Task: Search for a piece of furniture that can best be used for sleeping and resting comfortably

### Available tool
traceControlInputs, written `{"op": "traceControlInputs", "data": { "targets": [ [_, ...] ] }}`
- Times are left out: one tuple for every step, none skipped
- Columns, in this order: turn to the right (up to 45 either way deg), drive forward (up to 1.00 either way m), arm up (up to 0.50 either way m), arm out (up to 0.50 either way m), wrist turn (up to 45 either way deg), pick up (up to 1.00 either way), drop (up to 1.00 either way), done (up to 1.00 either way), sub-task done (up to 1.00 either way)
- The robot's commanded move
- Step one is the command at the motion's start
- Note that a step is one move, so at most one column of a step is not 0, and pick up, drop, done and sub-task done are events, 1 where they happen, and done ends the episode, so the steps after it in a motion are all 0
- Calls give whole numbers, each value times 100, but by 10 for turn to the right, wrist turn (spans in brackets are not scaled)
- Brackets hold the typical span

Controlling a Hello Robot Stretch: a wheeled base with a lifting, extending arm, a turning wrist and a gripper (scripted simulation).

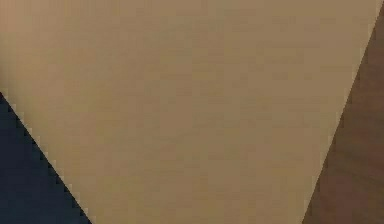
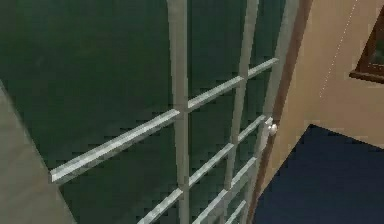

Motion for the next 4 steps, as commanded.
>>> {"op": "traceControlInputs", "data": {
  "targets": [
    [-450, 0, 0, 0, 0, 0, 0, 0, 0],
    [0, 100, 0, 0, 0, 0, 0, 0, 0],
    [-30, 0, 0, 0, 0, 0, 0, 0, 0],
    [0, 100, 0, 0, 0, 0, 0, 0, 0]
  ]
}}
